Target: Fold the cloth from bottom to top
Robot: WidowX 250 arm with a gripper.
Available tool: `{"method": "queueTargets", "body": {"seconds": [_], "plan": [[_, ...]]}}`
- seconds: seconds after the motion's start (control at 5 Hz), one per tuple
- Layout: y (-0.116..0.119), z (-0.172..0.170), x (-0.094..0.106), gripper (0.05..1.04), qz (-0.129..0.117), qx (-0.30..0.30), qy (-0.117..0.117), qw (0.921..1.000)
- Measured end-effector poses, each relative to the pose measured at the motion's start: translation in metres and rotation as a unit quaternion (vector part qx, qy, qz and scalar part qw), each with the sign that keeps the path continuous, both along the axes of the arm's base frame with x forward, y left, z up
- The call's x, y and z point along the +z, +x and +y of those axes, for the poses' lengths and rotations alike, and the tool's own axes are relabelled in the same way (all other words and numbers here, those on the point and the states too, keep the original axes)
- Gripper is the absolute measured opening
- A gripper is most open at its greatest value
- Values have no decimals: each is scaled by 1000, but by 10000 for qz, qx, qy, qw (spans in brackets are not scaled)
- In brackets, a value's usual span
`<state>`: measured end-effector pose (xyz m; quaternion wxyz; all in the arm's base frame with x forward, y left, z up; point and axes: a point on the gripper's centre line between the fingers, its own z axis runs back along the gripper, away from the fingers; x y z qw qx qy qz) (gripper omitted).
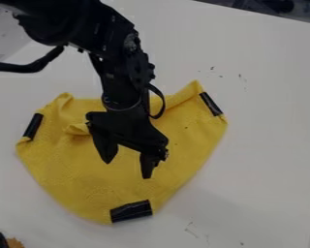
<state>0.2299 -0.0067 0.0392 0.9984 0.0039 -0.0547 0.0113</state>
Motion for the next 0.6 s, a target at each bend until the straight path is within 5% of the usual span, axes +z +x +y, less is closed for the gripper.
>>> {"method": "queueTargets", "body": {"seconds": [0.2,0.6], "plan": [[-29,-29,-17,999,333,77,-340,9988],[-50,-52,-17,999,253,374,-532,9976]]}}
